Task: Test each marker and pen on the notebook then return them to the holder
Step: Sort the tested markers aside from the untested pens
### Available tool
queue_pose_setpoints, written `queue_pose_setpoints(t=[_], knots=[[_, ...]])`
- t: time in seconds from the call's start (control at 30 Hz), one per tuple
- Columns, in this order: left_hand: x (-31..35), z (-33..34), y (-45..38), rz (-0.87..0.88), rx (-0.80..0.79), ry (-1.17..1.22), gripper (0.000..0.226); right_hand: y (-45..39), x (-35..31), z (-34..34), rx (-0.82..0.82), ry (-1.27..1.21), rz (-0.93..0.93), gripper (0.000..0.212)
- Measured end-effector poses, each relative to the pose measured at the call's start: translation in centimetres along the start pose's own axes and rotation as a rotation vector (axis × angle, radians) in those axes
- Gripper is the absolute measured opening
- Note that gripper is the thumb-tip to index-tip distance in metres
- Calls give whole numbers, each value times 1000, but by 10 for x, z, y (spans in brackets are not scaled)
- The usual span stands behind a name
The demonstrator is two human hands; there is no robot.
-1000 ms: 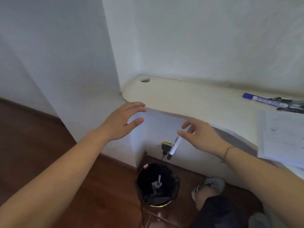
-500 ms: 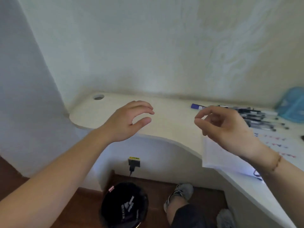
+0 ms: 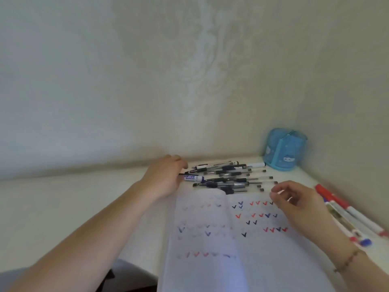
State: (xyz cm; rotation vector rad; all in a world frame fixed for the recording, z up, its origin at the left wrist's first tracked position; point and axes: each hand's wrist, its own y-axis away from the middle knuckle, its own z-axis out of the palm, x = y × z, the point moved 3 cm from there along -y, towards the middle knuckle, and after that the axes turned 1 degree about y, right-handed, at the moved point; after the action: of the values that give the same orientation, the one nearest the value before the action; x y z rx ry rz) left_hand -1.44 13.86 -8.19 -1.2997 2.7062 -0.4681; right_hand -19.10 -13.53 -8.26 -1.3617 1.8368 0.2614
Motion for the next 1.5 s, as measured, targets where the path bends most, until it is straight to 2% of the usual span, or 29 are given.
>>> queue_pose_setpoints(t=[0.17, 0.27, 0.37, 0.53, 0.67, 0.77, 0.83, 0.9, 0.93, 1.0, 1.1, 1.13, 1.2, 1.27, 1.37, 1.43, 1.5], knots=[[-20, 18, -11, -12, -151, 48, 14, 2, 4, -6, 23, -28, -80, 13], [-25, 15, -12, 36, -15, 149, 11, 3, 3, -8, 22, 5, -135, 15], [-18, 21, -4, 165, -36, 37, 20, 3, 1, -6, -23, 62, -159, 17], [-25, 20, 2, 179, 50, -53, 27, 3, 8, -7, -22, 31, -160, 22], [-26, 16, -2, 232, 66, -177, 16, 5, 4, -8, -40, 43, -153, 20], [-21, 13, -5, 206, 85, -207, 14, 6, 1, -8, -70, 63, -138, 16], [-6, 5, -8, 186, 110, -142, 9, 6, 0, -7, -76, 66, -142, 14], [22, -11, -11, 110, 125, 49, 8, 7, -2, -7, -71, 7, -153, 6], [41, -18, -13, 120, 109, 145, 8, 7, -4, -6, -78, -62, -157, 12], [90, -30, -10, 285, 54, 309, 11, 11, -9, -3, -118, -256, -139, 29], [149, -33, 4, 615, 57, 367, 21, 19, -21, 0, -75, -592, -123, 23], [154, -28, 6, 659, 70, 369, 27, 20, -24, -1, -15, -649, -109, 23], [151, -17, 5, 639, 100, 408, 36, 21, -25, -1, 86, -721, -68, 22], [145, -10, 6, 619, 143, 429, 42, 21, -25, 1, 77, -738, -61, 29], [147, -5, 13, 673, 161, 440, 22, 26, -27, 14, -70, -730, -118, 26], [149, -2, 16, 694, 129, 488, 2, 28, -26, 19, -83, -719, -119, 27], [148, -1, 17, 705, 59, 534, 5, 29, -25, 20, -84, -686, -148, 32]])
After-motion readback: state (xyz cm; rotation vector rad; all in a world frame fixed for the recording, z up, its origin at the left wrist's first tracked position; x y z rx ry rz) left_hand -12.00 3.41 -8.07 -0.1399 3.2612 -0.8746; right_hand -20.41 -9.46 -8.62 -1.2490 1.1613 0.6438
